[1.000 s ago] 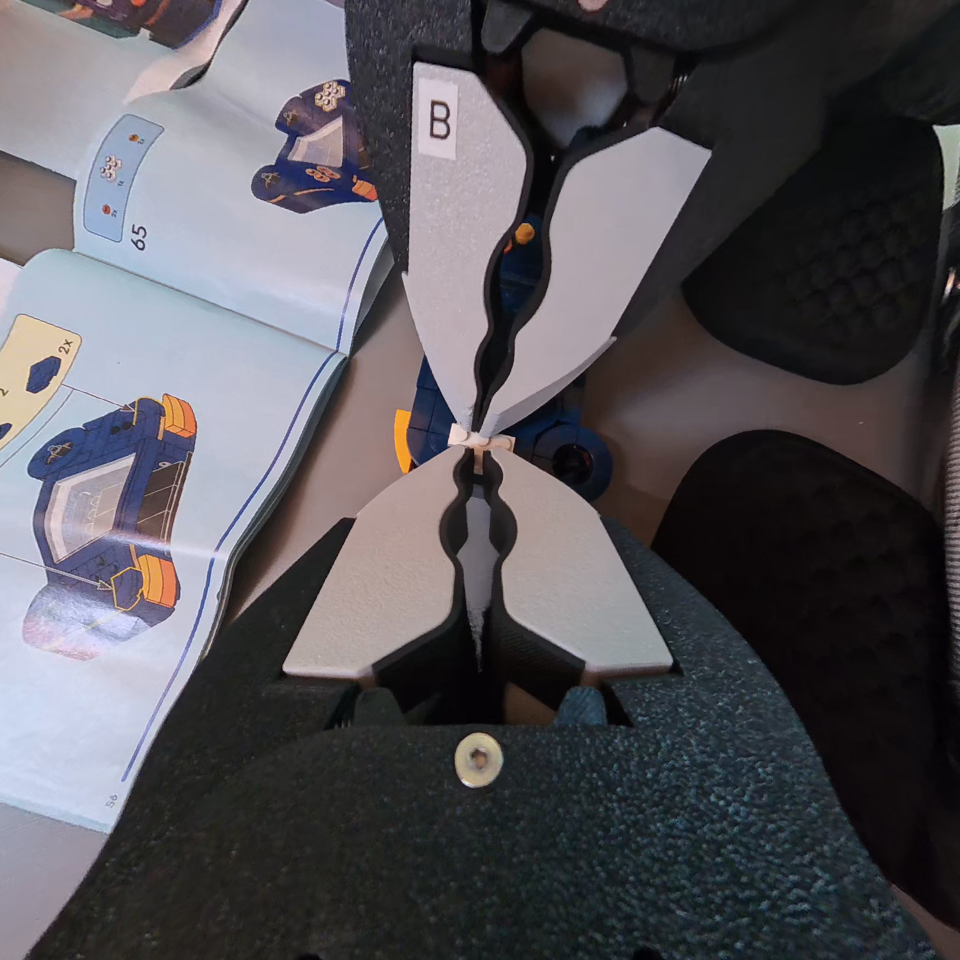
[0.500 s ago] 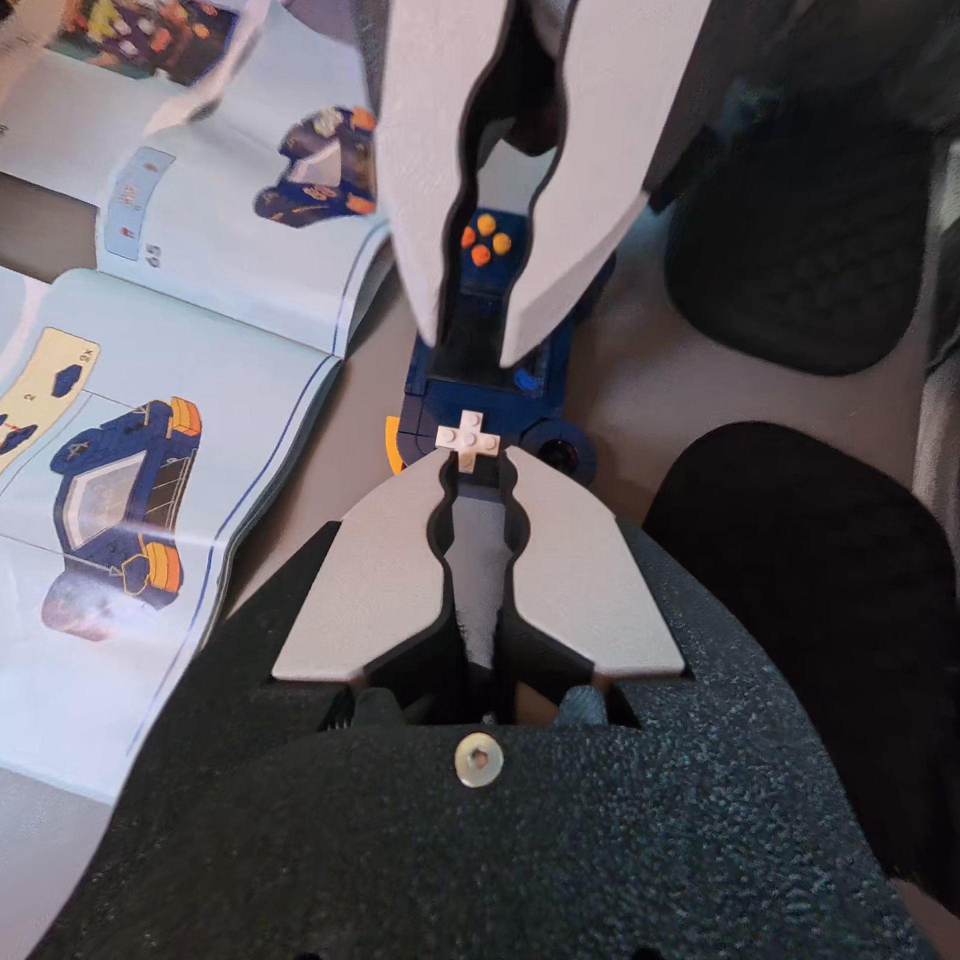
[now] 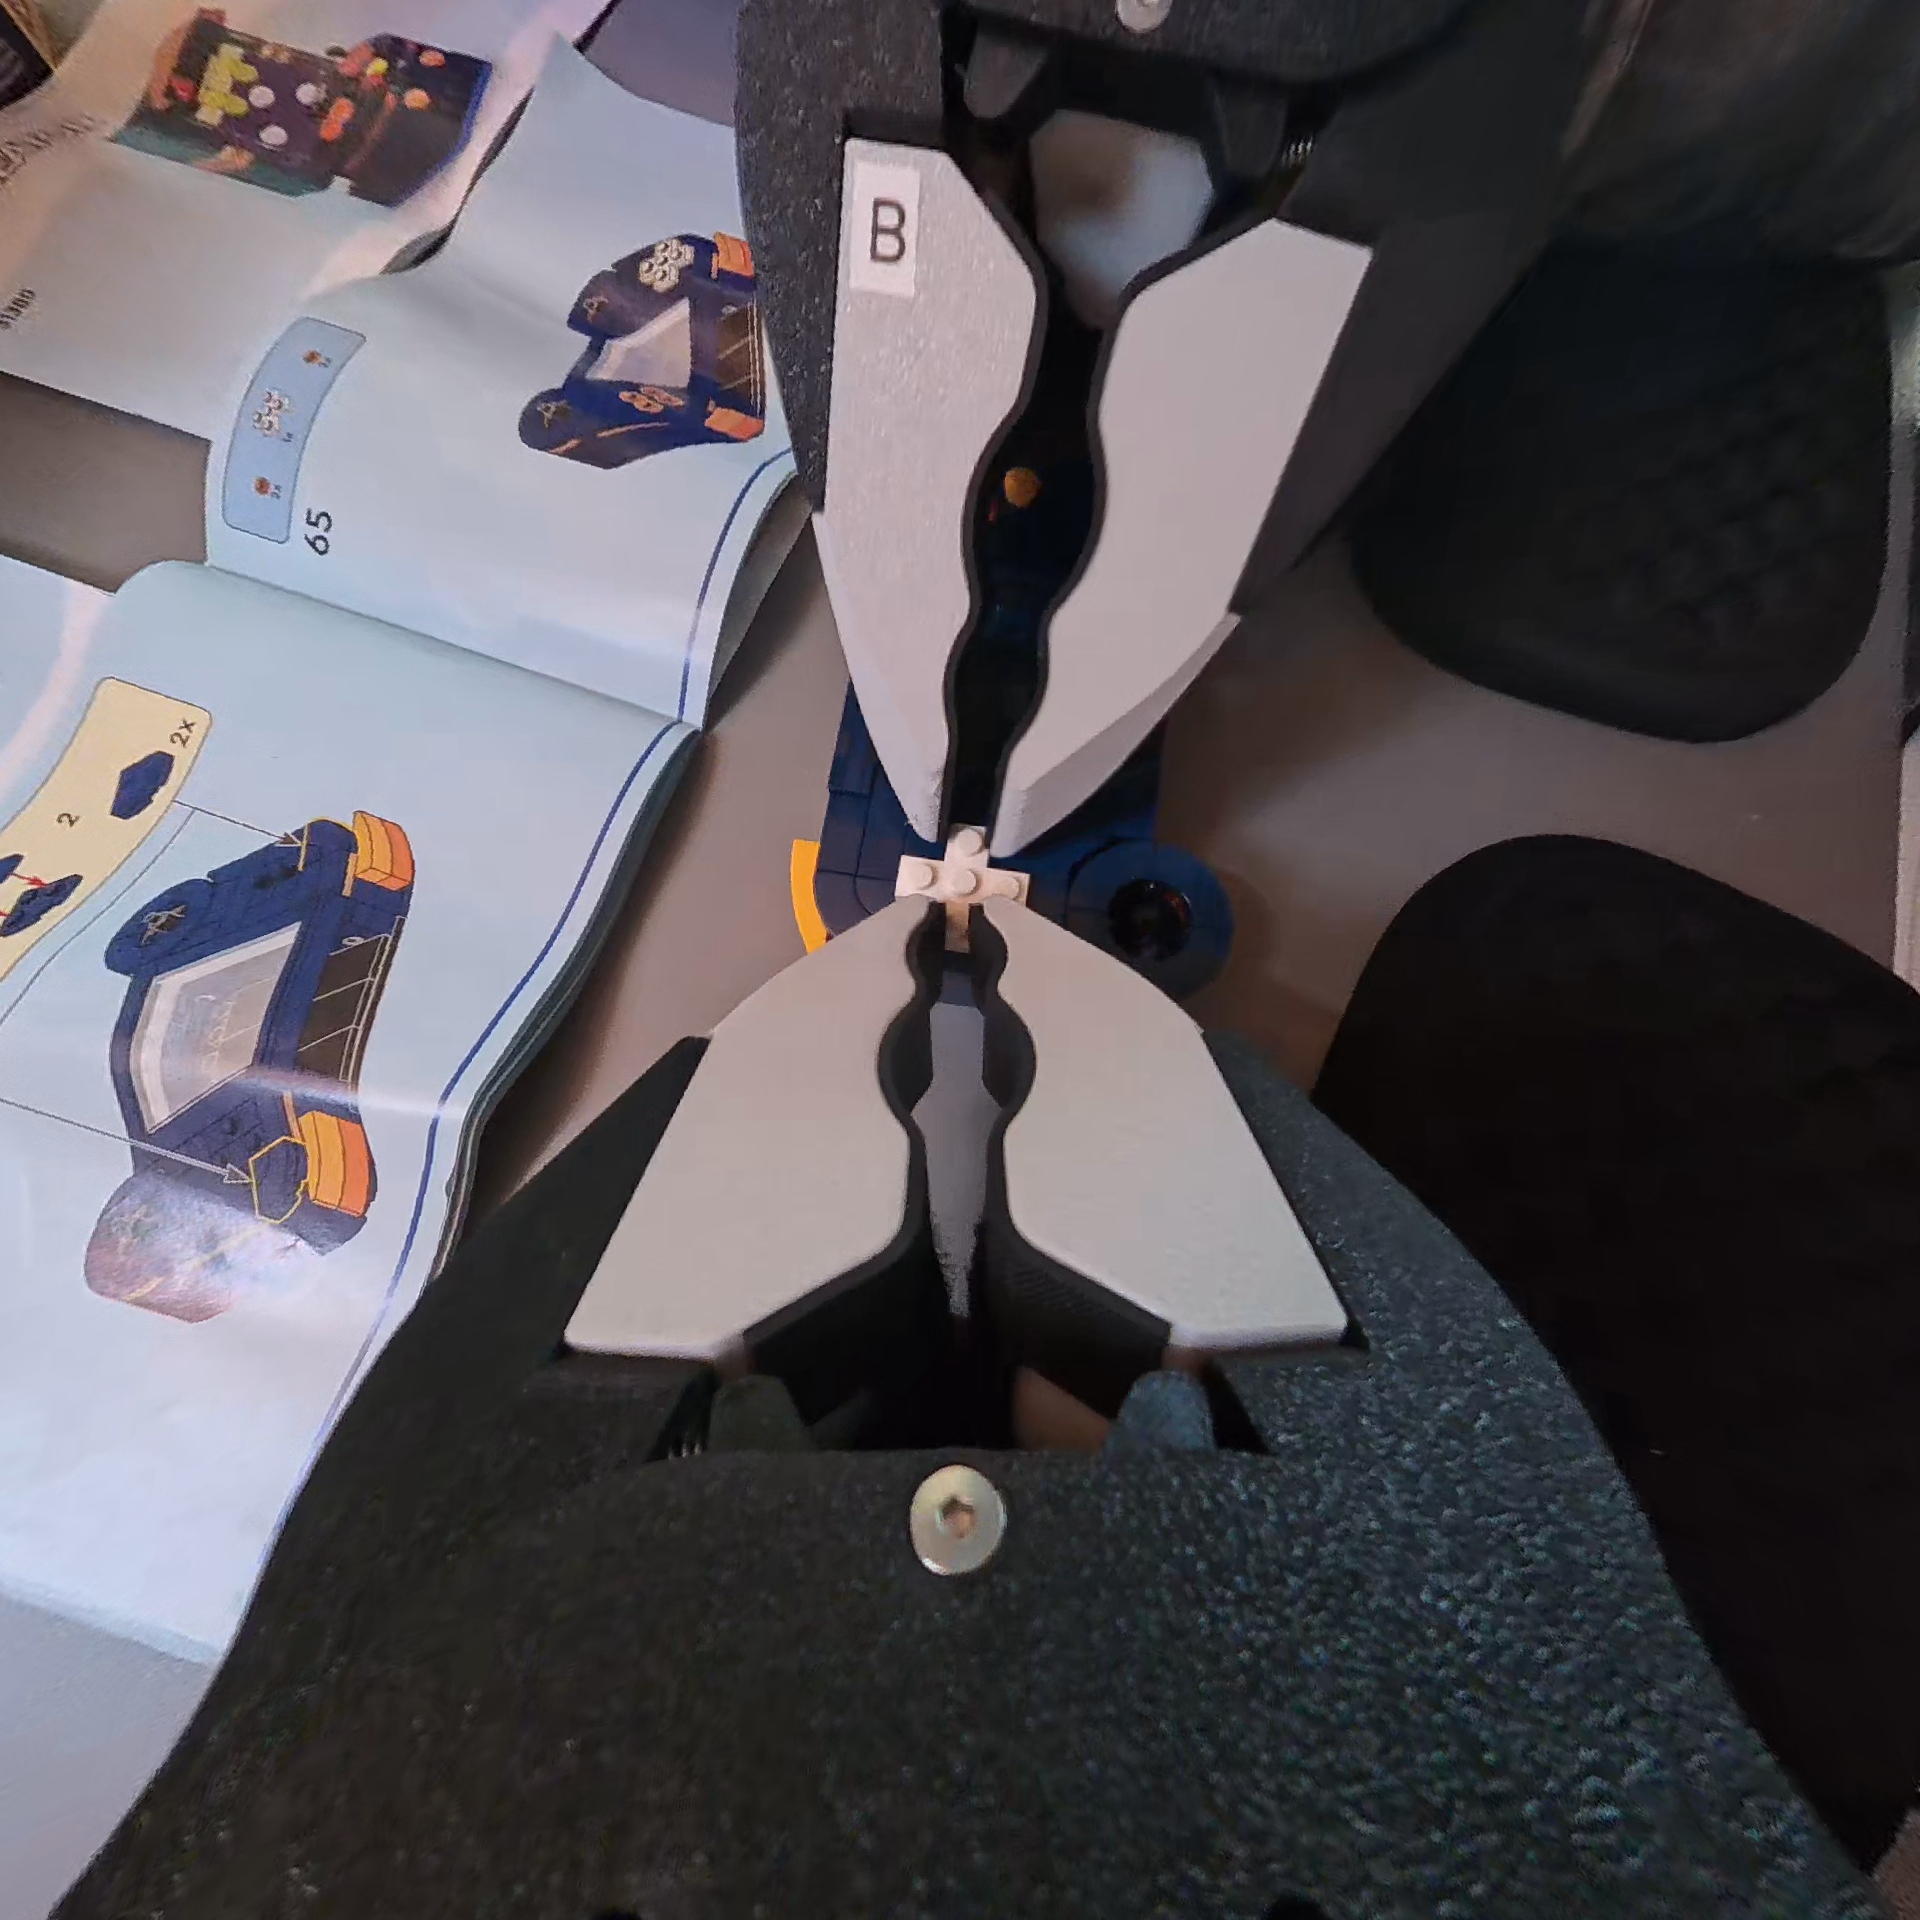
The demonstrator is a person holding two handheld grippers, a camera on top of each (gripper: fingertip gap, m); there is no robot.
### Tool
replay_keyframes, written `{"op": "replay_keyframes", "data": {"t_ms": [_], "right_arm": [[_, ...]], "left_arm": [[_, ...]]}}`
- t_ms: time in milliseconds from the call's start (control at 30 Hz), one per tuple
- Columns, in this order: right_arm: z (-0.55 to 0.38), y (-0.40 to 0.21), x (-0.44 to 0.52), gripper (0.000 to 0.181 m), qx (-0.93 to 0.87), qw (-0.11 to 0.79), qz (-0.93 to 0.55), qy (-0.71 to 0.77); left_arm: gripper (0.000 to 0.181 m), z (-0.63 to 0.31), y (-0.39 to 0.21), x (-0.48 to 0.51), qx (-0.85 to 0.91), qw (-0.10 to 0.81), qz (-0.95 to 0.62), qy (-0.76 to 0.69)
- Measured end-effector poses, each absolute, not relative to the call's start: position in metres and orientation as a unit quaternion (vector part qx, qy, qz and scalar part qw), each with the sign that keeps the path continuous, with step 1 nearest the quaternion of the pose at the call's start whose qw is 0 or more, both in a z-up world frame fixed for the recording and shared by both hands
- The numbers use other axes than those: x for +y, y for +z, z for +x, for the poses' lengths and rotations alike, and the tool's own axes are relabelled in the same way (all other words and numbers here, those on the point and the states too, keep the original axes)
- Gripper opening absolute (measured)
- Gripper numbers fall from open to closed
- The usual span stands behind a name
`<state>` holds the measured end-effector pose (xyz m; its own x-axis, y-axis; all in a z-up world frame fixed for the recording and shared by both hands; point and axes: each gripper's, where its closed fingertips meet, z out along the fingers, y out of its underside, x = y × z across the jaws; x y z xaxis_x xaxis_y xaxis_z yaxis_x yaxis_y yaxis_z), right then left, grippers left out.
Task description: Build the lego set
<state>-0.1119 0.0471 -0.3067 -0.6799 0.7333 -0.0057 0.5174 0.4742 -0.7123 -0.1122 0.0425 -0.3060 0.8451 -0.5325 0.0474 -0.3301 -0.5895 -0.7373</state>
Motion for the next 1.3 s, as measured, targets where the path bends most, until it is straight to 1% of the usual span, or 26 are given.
{"op": "replay_keyframes", "data": {"t_ms": [400,533,633,667,700,800,867,900,967,1000,1033,1067,1133,1167,1233,1300], "right_arm": [[-0.111,-0.309,0.048,0.007,-0.879,0.145,-0.365,0.272],[-0.111,-0.309,0.048,0.007,-0.883,0.17,-0.362,0.246],[-0.112,-0.308,0.048,0.006,-0.872,0.176,-0.37,0.268],[-0.111,-0.307,0.048,0.008,-0.864,0.175,-0.377,0.283],[-0.106,-0.303,0.046,0.019,-0.857,0.168,-0.379,0.306],[-0.097,-0.267,0.053,0.027,-0.79,0.215,-0.392,0.419],[-0.091,-0.243,0.083,0.04,-0.722,0.287,-0.42,0.468],[-0.087,-0.234,0.104,0.047,-0.68,0.333,-0.441,0.482],[-0.075,-0.228,0.15,0.057,-0.583,0.41,-0.502,0.49],[-0.067,-0.229,0.169,0.059,-0.538,0.43,-0.534,0.491],[-0.059,-0.234,0.184,0.06,-0.498,0.437,-0.565,0.492],[-0.053,-0.241,0.195,0.059,-0.465,0.433,-0.597,0.49],[-0.046,-0.256,0.205,0.065,-0.438,0.408,-0.64,0.482],[-0.046,-0.266,0.207,0.065,-0.445,0.39,-0.657,0.467],[-0.044,-0.292,0.208,0.071,-0.48,0.349,-0.69,0.414],[-0.044,-0.307,0.207,0.075,-0.502,0.336,-0.7,0.38]], "left_arm": [[0.003,-0.111,-0.307,0.042,0.241,0.352,-0.891,-0.158],[0.0,-0.107,-0.307,0.043,0.237,0.36,-0.888,-0.161],[0.0,-0.108,-0.306,0.044,0.255,0.361,-0.886,-0.139],[0.0,-0.107,-0.305,0.043,0.254,0.364,-0.884,-0.145],[0.002,-0.106,-0.304,0.041,0.247,0.368,-0.882,-0.157],[0.02,-0.11,-0.283,0.041,0.216,0.424,-0.86,-0.186],[0.036,-0.121,-0.259,0.047,0.178,0.497,-0.828,-0.189],[0.053,-0.132,-0.244,0.053,0.149,0.546,-0.805,-0.176],[0.099,-0.164,-0.209,0.065,0.058,0.652,-0.744,-0.133],[0.116,-0.178,-0.193,0.067,0.018,0.698,-0.707,-0.114],[0.125,-0.189,-0.179,0.066,-0.01,0.734,-0.672,-0.098],[0.127,-0.196,-0.169,0.064,-0.025,0.759,-0.645,-0.086],[0.116,-0.197,-0.164,0.066,-0.023,0.765,-0.638,-0.08],[0.11,-0.193,-0.168,0.071,-0.011,0.752,-0.653,-0.087],[0.103,-0.183,-0.179,0.083,0.011,0.719,-0.688,-0.104],[0.103,-0.18,-0.185,0.095,0.026,0.696,-0.711,-0.099]]}}
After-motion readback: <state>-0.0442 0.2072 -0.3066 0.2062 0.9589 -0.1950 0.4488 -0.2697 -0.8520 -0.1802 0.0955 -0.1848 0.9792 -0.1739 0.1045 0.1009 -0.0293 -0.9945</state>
